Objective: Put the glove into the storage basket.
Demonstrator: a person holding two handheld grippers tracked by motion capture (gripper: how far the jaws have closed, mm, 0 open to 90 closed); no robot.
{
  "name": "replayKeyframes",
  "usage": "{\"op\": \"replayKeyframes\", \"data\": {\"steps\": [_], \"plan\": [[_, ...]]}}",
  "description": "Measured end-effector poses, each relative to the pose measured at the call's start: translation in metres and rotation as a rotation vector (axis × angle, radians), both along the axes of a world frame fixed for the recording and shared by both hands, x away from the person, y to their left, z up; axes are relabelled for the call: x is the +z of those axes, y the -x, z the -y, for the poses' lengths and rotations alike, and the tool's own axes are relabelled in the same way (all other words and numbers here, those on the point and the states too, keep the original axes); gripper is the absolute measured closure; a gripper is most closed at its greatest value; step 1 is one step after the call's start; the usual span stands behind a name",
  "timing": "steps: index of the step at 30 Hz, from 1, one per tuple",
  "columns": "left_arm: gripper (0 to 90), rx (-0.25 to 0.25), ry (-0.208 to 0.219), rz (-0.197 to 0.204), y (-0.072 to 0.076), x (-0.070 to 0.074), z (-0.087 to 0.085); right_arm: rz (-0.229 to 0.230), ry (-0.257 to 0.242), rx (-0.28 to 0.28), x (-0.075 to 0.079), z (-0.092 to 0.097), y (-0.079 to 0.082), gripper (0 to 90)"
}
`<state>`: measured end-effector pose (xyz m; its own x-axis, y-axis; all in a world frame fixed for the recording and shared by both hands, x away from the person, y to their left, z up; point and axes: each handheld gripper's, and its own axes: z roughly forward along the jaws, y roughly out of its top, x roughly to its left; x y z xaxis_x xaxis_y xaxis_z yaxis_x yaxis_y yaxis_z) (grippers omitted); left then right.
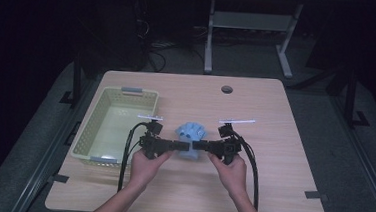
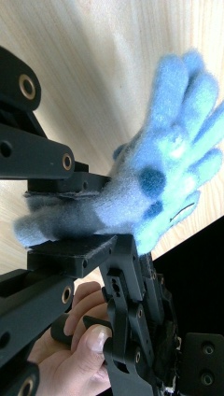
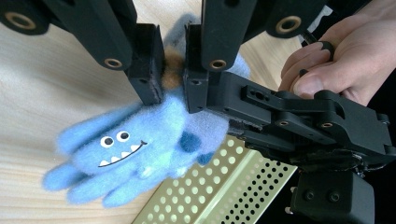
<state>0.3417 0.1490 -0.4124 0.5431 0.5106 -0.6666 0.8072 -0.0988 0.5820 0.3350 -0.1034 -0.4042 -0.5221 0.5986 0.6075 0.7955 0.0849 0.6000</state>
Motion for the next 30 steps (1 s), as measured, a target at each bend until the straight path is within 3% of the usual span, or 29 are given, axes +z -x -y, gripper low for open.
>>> {"op": "replayKeyframes", "data": {"steps": [9, 16, 30], "plan": [[70.4, 0.006, 0.005, 0.009, -0.002, 0.006, -0.012, 0.009, 0.006, 0.017, 0.007, -0.011, -0.005, 79.2], [70.8, 0.023, 0.021, -0.007, -0.002, 0.010, -0.025, 0.015, 0.012, 0.039, 0.013, -0.024, -0.009, 79.3], [71.0, 0.031, 0.027, 0.018, -0.008, 0.027, -0.038, 0.044, 0.018, 0.055, 0.031, -0.036, -0.017, 79.3]]}}
